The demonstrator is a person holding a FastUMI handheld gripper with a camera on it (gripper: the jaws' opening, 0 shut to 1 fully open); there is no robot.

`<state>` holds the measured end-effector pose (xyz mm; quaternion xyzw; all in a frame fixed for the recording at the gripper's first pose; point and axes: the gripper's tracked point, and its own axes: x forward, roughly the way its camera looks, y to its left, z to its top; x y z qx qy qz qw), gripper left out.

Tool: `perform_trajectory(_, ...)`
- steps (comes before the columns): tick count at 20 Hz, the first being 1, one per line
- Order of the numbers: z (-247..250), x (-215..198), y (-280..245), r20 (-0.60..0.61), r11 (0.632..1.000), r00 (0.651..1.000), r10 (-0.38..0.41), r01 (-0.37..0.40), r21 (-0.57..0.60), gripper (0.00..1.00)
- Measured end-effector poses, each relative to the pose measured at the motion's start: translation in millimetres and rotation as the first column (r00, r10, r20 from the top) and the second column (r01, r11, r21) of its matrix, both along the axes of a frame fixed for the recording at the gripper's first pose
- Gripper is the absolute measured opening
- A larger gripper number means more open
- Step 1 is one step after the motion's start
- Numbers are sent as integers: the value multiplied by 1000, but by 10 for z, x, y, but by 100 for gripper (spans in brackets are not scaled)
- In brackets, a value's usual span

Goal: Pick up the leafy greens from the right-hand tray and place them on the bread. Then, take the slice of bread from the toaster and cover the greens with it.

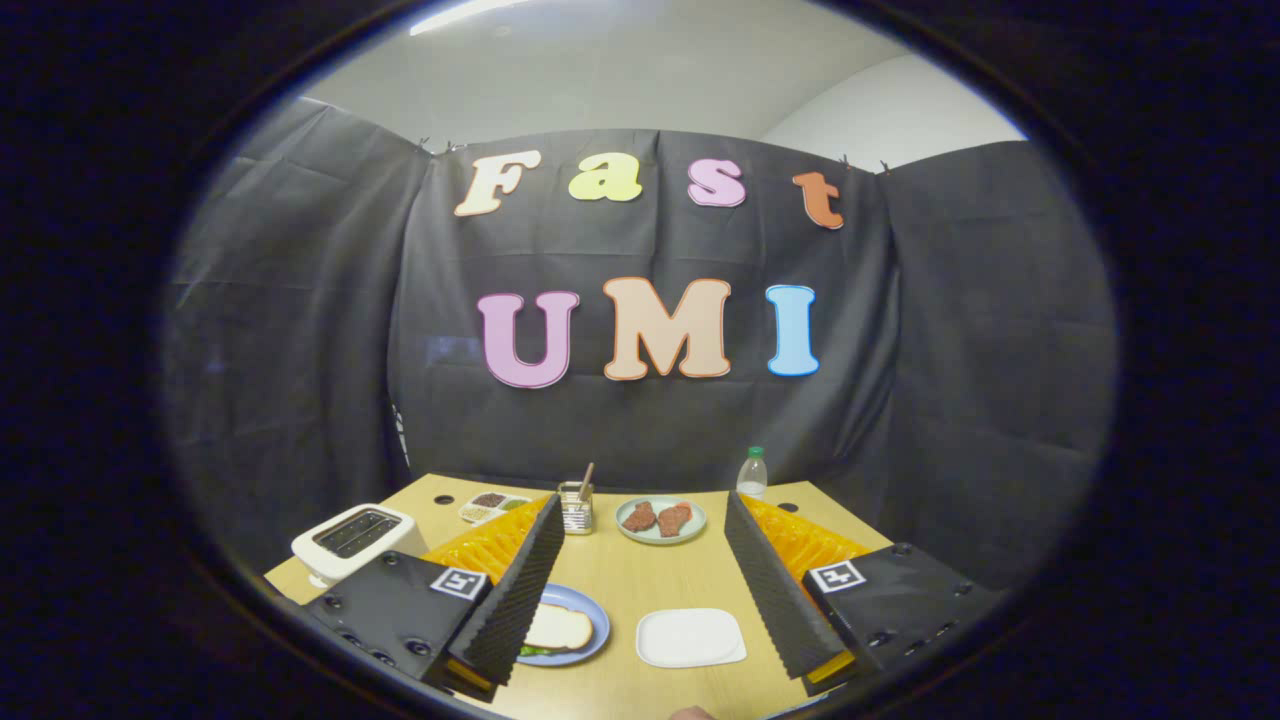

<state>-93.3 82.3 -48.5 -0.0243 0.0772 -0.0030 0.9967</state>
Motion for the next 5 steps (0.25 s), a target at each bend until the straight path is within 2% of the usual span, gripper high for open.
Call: perform_trajectory(5,43,-17,-55,12,1000,1000,-25,25,1,100)
